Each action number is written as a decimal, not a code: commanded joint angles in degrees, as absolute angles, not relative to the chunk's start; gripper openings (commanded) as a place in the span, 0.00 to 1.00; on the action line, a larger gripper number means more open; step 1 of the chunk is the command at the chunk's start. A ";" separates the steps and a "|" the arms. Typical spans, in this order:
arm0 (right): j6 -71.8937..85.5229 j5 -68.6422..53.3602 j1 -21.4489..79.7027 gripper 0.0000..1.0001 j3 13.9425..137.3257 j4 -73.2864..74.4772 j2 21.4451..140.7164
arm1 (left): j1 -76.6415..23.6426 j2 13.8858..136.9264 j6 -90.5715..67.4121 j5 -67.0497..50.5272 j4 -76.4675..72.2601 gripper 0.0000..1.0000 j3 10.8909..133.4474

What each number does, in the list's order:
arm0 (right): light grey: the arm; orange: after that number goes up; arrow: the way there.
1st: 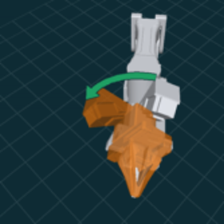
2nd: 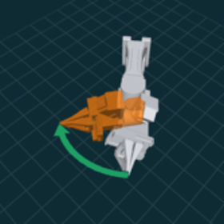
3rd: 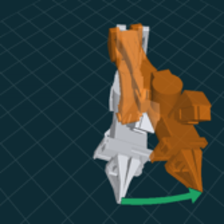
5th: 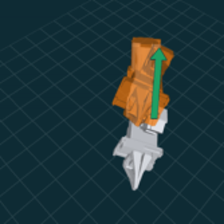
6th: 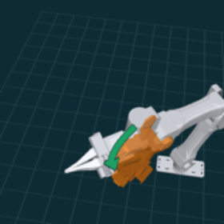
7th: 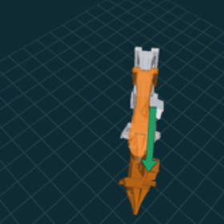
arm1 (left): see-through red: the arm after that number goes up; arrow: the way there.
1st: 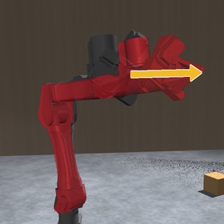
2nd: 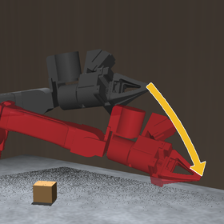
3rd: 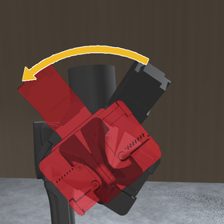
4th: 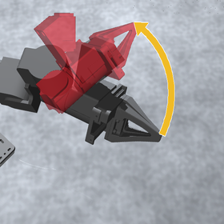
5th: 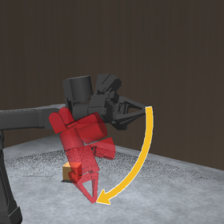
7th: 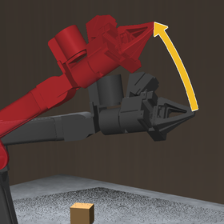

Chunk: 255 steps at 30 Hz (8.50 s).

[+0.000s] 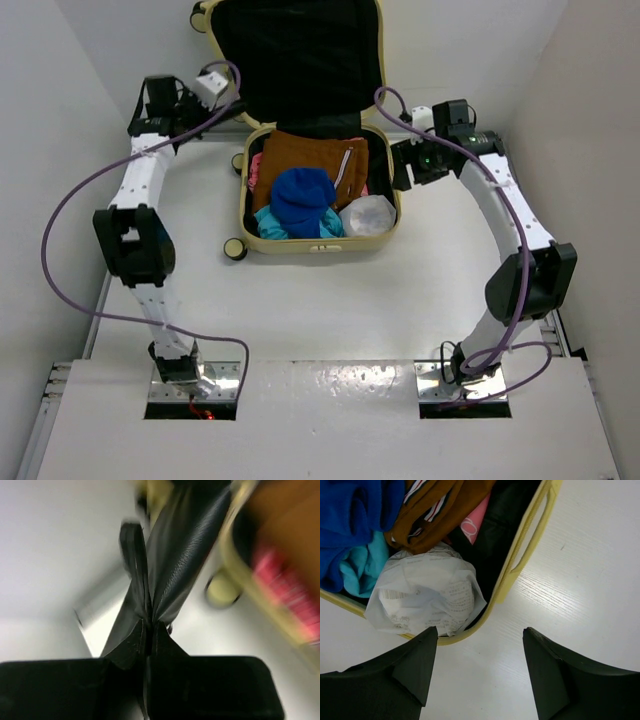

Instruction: Pack the luggage

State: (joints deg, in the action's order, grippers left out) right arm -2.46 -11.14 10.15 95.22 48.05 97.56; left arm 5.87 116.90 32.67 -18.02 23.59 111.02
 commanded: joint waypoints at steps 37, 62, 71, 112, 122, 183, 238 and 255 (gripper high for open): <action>16.86 -19.51 -1.49 0.78 99.94 31.75 96.68 | -19.52 107.50 2.92 -34.21 3.27 0.72 107.40; 20.14 -18.54 1.05 0.75 96.50 -2.83 106.44 | 4.39 139.75 -35.42 -15.37 -28.82 0.69 135.18; 15.91 -17.05 0.79 0.75 96.85 2.98 105.03 | 7.02 131.67 -38.66 -19.60 -37.53 0.66 117.61; 14.59 -18.10 1.84 0.73 99.77 10.99 106.44 | 3.25 139.41 -23.73 -19.24 -45.52 0.20 127.63; 13.63 -18.11 2.20 0.73 95.36 10.28 102.92 | 6.59 119.03 -25.39 -43.48 -54.92 0.29 99.69; 22.78 -33.13 8.09 0.47 73.31 21.18 109.09 | 16.98 104.03 -22.76 -26.89 -13.54 1.00 77.40; -16.96 -21.45 48.16 0.43 46.09 -60.54 102.41 | 18.30 80.87 12.94 -38.41 22.84 1.00 82.81; 8.08 -7.82 23.48 0.46 39.19 -14.42 74.95 | -20.91 71.96 44.75 -30.42 31.11 0.65 60.63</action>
State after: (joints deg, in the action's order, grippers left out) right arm 1.85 -8.08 26.41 35.09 -21.43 72.82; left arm -17.58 66.15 45.95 -34.41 32.73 58.54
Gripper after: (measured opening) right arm 0.451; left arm 0.650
